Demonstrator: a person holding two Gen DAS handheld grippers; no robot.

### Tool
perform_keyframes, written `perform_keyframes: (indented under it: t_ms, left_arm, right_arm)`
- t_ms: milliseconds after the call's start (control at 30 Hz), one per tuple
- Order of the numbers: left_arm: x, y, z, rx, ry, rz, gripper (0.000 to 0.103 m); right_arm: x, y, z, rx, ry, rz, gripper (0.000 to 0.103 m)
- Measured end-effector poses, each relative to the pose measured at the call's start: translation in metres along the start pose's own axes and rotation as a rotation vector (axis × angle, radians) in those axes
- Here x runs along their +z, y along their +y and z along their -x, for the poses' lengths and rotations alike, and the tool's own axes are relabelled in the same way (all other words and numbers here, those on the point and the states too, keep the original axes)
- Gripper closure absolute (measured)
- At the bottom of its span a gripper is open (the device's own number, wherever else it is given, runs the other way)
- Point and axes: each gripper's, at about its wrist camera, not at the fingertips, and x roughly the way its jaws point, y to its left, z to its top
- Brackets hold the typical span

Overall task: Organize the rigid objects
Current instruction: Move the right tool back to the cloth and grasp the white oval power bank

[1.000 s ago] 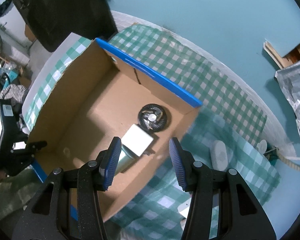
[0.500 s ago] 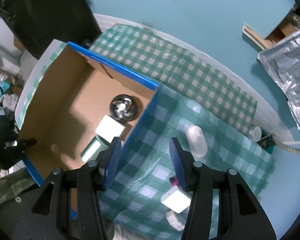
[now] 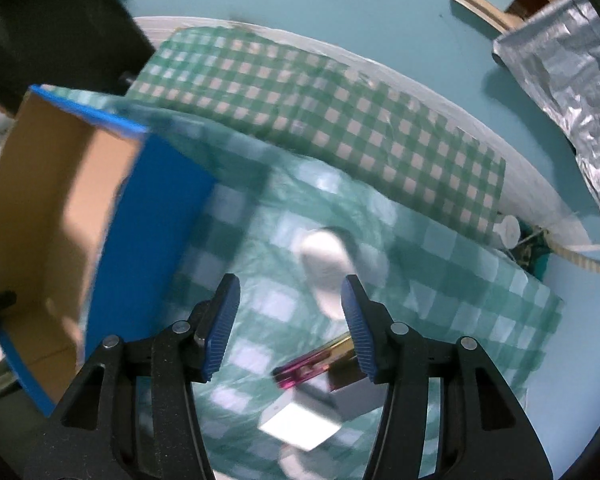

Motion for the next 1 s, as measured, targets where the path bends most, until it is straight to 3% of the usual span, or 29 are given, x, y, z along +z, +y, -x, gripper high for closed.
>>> perform_keyframes:
  t_ms: [267,600,833,1000]
  left_arm:
    - [-0.001,-0.001,0.001,0.006,-0.001,0.01,0.096]
    - [-0.002,-0.002,0.002,0.012,0.0,0.019,0.096]
    - [-0.002,-0.002,0.001,0.011,0.001,0.014,0.096]
    - [-0.002,-0.002,0.001,0.008,-0.001,0.012,0.096]
  right_arm:
    - [0.001,-0.025,-0.039,0.002,0.045,-0.033,0.05]
    - [0.001,-0.018,-0.061,-0.005,0.06,0.019,0.05]
    - [0.001,-0.013,-0.063,-0.028,0.048,0.004,0.066]
    - [-0.002,-0.012,-0.063,-0.009,0.059,-0.033,0.066]
